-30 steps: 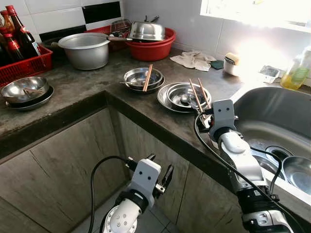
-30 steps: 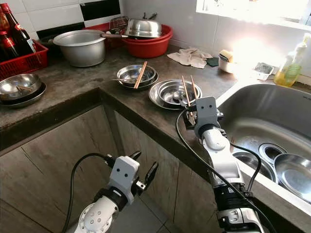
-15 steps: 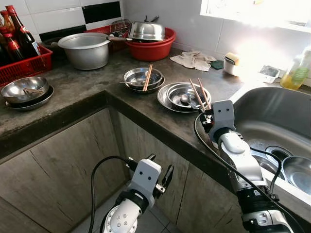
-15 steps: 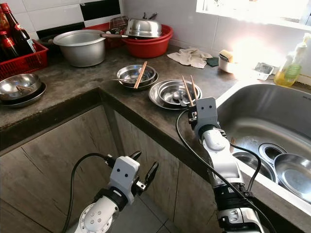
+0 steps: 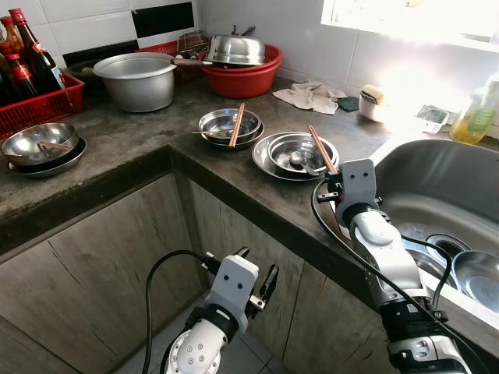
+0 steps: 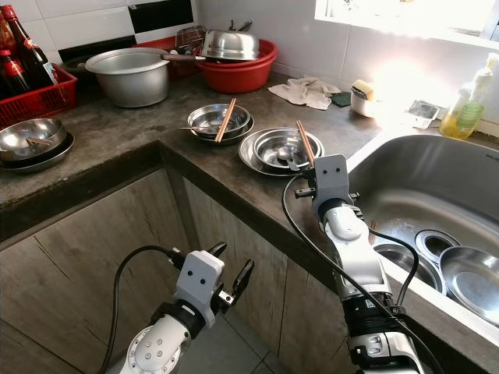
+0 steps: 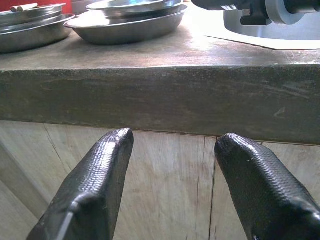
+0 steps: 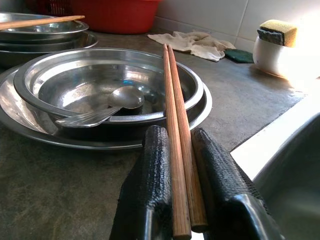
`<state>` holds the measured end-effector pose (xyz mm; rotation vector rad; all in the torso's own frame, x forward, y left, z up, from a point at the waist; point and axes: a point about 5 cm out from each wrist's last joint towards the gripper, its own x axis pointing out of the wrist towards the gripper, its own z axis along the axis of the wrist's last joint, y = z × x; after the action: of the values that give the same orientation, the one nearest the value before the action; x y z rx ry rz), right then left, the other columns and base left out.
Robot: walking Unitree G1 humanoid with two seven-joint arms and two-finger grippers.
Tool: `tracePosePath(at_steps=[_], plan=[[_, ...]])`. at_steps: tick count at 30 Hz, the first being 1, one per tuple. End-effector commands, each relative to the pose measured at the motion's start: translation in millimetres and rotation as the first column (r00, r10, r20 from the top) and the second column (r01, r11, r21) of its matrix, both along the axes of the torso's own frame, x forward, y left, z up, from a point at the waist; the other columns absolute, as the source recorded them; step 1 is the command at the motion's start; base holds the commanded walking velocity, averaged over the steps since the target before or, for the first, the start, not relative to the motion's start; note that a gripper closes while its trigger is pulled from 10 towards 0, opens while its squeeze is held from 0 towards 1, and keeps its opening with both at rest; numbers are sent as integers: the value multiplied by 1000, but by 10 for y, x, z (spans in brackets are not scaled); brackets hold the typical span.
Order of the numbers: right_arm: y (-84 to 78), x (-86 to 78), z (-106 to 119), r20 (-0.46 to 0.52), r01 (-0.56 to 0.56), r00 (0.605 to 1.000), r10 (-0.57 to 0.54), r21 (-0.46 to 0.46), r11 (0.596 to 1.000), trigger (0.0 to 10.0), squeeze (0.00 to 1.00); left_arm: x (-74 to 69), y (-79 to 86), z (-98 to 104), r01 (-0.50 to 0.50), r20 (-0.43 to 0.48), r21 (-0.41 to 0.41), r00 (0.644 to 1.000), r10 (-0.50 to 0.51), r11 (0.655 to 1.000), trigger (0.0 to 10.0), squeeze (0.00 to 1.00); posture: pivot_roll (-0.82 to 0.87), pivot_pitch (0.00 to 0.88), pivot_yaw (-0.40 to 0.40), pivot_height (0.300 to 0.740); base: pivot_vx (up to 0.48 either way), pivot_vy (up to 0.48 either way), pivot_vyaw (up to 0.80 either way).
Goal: Kitchen organization
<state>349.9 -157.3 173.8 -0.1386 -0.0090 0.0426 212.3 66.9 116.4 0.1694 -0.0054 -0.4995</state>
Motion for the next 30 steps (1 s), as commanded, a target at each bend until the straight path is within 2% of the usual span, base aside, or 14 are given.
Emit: tracePosePath(at_steps=[1,5,10,13,14,15,16,17,19,20,22,26,27,30], plan=[[-4,7,86,40,12,999,-13,26,1000,0,0,4,-5,-13,0,-4,6,1000,0,1000,10000,0,120,47,-42,740,0,0,0],[21,-23,215,122,7,992,-16,76,997,0,0,10,-5,-21,-1,-6,8,1000,1,1000,10000,0,119,39,-41,740,0,0,0],[-31,-137,379,228,45,971,-72,118,992,0,0,19,-7,-34,-3,-9,10,1000,3,1000,10000,0,118,28,-42,740,0,0,0],[-42,-164,397,260,58,961,-91,133,989,0,0,12,-20,-94,-9,-82,-57,997,5,998,10000,0,114,24,-40,740,0,0,0],[-46,-213,417,275,58,957,-91,127,990,0,0,29,-2,-111,-12,-43,-13,999,12,1000,10000,0,110,22,-39,740,0,0,0],[-35,-345,444,296,50,951,-86,130,990,0,0,37,11,-99,-13,-28,-23,1000,13,1000,10000,0,106,18,-36,740,0,0,0],[-35,-345,444,296,50,951,-86,130,990,0,0,37,11,-99,-13,-28,-23,1000,13,1000,10000,0,106,18,-36,740,0,0,0],[-23,-463,439,305,46,948,-85,132,990,0,0,45,26,-71,-17,-32,-40,999,16,999,10000,0,103,15,-35,740,0,0,0],[-21,-518,430,310,49,947,-87,129,990,0,0,52,36,-61,-20,-28,-35,999,19,999,10000,0,102,13,-33,740,0,0,0],[-16,-628,403,310,55,946,-95,133,990,0,0,60,50,-53,-24,-22,-28,999,23,999,10000,0,98,7,-31,740,0,0,0],[-13,-658,393,308,55,947,-96,138,989,0,0,62,53,-53,-25,-21,-27,999,25,999,10000,0,98,7,-31,740,0,0,0],[6,-928,261,277,52,957,-90,140,989,0,0,56,70,-16,-37,3,-43,999,37,998,10000,0,85,1,-18,740,0,0,0],[6,-928,261,277,52,957,-90,140,989,0,0,56,70,-16,-37,3,-43,999,37,998,10000,0,85,1,-18,740,0,0,0],[-3,-1127,93,234,45,970,-66,95,994,0,0,45,84,31,-44,31,-75,998,46,996,10000,0,81,0,-13,740,0,0,0]])
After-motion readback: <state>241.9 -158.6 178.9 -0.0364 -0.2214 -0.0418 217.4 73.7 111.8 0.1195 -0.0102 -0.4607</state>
